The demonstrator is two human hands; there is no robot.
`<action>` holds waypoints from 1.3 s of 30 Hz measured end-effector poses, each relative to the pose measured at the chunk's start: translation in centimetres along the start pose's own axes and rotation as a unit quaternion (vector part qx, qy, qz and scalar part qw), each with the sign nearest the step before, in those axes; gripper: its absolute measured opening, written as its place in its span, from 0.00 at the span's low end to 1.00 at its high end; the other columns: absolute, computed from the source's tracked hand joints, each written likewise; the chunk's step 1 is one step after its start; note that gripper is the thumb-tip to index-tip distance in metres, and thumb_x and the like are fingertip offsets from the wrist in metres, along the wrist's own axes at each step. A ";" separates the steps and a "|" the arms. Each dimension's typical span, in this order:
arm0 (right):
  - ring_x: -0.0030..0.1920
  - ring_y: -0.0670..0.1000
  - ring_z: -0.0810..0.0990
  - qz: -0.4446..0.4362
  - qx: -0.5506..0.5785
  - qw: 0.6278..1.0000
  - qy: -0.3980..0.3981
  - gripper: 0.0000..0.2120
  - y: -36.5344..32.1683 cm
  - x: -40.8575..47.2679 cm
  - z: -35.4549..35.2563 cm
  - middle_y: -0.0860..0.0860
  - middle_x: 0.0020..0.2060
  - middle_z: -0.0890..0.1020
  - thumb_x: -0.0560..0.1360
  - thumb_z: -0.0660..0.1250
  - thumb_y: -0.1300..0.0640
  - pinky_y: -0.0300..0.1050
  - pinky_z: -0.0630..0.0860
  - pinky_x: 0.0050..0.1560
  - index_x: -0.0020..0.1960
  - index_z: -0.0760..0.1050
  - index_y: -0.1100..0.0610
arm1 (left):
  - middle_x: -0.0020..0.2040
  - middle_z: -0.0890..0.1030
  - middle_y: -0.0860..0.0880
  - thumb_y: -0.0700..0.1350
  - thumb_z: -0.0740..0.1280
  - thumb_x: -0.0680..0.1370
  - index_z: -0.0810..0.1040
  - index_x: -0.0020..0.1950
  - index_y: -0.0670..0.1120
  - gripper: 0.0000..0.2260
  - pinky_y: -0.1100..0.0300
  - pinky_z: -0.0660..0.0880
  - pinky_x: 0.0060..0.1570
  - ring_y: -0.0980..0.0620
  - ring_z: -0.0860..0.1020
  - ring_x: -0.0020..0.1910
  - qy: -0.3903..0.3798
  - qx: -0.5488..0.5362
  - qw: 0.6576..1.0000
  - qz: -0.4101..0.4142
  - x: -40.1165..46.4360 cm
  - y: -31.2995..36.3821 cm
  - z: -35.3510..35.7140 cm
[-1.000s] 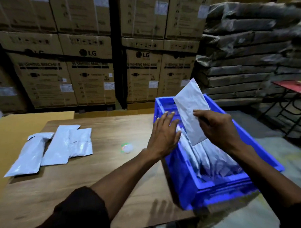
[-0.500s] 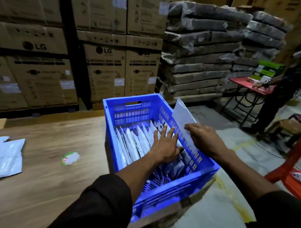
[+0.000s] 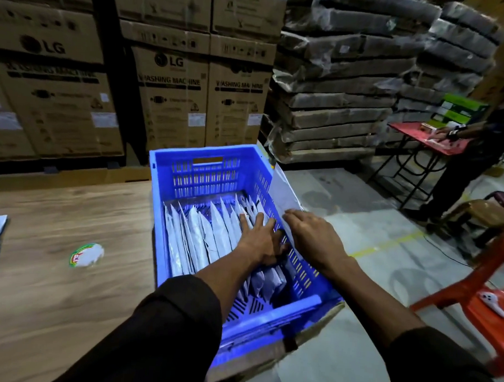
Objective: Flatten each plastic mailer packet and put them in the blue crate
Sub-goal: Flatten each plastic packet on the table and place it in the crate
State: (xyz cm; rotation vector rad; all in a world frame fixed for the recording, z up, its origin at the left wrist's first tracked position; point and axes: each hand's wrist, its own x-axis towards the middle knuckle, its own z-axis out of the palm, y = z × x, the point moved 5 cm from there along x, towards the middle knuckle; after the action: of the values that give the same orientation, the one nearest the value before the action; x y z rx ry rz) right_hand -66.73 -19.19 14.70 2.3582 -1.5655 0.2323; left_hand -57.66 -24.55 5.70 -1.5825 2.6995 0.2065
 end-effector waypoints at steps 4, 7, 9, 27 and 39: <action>0.45 0.60 0.84 0.017 -0.013 1.000 -0.013 0.20 -0.1 0.3 0.6 0.57 0.53 0.83 0.61 0.78 0.64 0.50 0.79 0.35 0.52 0.79 0.60 | 0.73 0.59 0.45 0.68 0.48 0.81 0.72 0.71 0.56 0.27 0.18 0.38 0.62 0.38 0.51 0.76 -0.038 0.044 0.998 -0.027 -0.1 -0.5 0.7; 0.45 0.59 0.83 0.016 -0.027 0.999 -0.007 0.19 -0.5 0.5 0.9 0.56 0.50 0.84 0.60 0.78 0.64 0.47 0.77 0.34 0.50 0.79 0.60 | 0.77 0.55 0.47 0.69 0.47 0.80 0.70 0.73 0.57 0.29 0.16 0.37 0.59 0.37 0.46 0.78 -0.048 0.079 0.995 -0.035 -0.4 -0.6 1.1; 0.46 0.59 0.83 0.014 -0.033 0.999 -0.017 0.17 -0.8 0.6 1.4 0.55 0.50 0.83 0.62 0.76 0.64 0.47 0.76 0.35 0.50 0.79 0.59 | 0.79 0.54 0.49 0.70 0.46 0.79 0.69 0.74 0.58 0.30 0.16 0.36 0.58 0.37 0.42 0.79 -0.055 0.090 0.993 -0.043 -0.7 -0.9 1.1; 0.46 0.63 0.82 0.056 0.051 0.997 -0.013 0.05 -3.9 2.2 2.7 0.58 0.41 0.81 0.69 0.72 0.60 0.53 0.78 0.32 0.41 0.75 0.59 | 0.75 0.67 0.45 0.56 0.56 0.82 0.75 0.69 0.49 0.20 0.31 0.54 0.71 0.42 0.57 0.77 0.064 0.013 0.998 -0.007 -5.4 -5.0 -3.9; 0.55 0.61 0.81 -0.152 0.135 0.979 0.034 0.14 -24.6 13.3 -4.0 0.54 0.57 0.81 0.80 0.59 0.50 0.54 0.78 0.47 0.60 0.75 0.53 | 0.52 0.83 0.47 0.54 0.56 0.75 0.84 0.49 0.47 0.19 0.47 0.74 0.53 0.42 0.77 0.57 0.341 0.038 0.907 -0.244 -22.9 -24.0 -8.5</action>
State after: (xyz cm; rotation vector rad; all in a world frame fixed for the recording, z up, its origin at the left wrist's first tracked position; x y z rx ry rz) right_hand -38.74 -20.54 18.46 2.7228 -1.1833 0.4765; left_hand -25.00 -17.23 13.12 -2.6120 2.5023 -0.5506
